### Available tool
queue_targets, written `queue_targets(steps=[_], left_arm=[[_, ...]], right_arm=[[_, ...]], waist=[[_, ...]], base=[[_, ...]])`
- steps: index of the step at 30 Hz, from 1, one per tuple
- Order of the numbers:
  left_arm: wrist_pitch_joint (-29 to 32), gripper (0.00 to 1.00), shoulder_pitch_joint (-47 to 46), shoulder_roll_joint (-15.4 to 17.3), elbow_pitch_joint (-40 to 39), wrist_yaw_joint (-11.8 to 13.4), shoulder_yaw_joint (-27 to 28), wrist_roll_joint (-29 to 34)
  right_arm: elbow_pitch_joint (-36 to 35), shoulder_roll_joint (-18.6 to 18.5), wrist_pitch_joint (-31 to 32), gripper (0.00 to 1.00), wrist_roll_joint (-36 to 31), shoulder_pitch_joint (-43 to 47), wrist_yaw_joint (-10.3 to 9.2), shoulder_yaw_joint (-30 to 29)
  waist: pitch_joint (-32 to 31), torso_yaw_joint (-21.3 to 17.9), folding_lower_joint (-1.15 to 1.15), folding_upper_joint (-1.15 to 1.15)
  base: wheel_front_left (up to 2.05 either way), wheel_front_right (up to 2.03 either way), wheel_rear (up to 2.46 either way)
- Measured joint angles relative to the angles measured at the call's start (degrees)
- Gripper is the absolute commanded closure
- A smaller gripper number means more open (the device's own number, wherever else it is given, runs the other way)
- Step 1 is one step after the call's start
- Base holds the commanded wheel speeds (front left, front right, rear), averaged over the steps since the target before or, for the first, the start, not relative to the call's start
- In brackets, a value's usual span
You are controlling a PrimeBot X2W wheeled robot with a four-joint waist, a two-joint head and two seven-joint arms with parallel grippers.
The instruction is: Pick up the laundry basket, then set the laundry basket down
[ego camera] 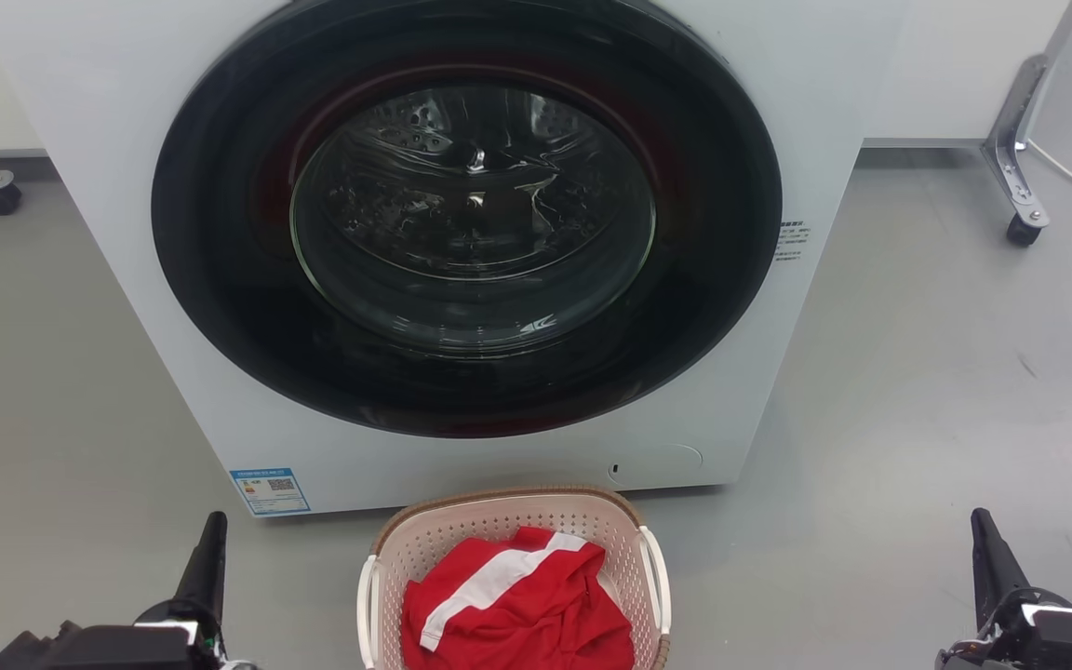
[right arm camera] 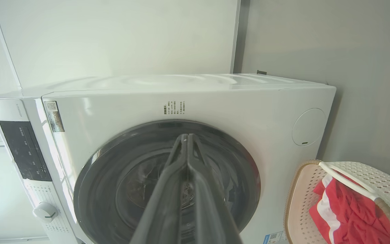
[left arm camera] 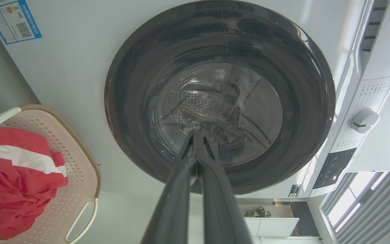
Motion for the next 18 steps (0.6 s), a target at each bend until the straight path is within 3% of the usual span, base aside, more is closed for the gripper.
queue_targets(steps=[18], left_arm=[[0.5, 1.00, -0.8, -0.2, 0.2, -0.4, 0.3, -2.0]], right_arm=[[0.2, 0.0, 0.5, 1.00, 1.6, -0.8, 0.31, -0.6]], waist=[[0.1, -0.1, 0.00, 0.00]], base=[[0.00, 0.00, 0.00]])
